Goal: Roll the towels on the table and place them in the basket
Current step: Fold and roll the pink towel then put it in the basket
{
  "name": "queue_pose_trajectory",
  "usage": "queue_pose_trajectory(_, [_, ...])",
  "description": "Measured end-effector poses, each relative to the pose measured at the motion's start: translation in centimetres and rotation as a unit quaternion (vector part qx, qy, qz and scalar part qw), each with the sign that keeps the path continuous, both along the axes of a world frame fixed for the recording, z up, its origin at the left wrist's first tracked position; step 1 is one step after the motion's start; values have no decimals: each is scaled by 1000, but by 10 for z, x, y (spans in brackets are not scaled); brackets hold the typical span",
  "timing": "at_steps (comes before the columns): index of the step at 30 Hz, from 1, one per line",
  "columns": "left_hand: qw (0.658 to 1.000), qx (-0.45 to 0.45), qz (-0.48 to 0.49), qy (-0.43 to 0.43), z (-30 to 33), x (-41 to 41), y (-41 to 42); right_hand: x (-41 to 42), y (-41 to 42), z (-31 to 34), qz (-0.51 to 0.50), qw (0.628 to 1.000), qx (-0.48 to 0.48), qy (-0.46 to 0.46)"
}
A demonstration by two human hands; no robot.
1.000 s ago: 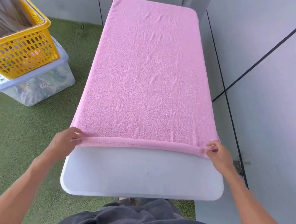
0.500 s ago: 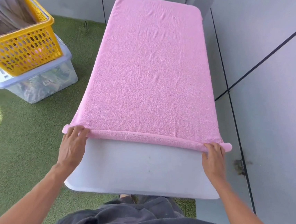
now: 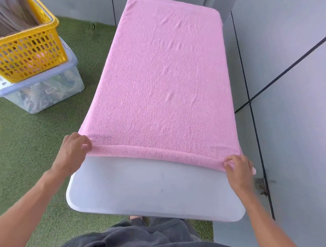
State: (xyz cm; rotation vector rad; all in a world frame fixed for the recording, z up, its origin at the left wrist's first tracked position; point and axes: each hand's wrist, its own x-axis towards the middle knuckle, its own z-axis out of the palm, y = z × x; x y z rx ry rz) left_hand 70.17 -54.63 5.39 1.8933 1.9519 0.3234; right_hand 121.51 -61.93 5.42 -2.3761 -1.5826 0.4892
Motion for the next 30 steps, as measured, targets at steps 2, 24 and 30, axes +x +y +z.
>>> queue_pose_trajectory(2, [993, 90, -32, 71, -8, 7, -19, -17, -16, -5, 12, 995, 47, -92])
queue_pose_trajectory(24, [994, -61, 28, -88, -1, -1, 9, 6, 1, 3, -17, 996, 26, 89])
queue_pose_trajectory(30, [988, 139, -40, 58, -10, 20, -35, -26, -32, -13, 40, 989, 94, -105])
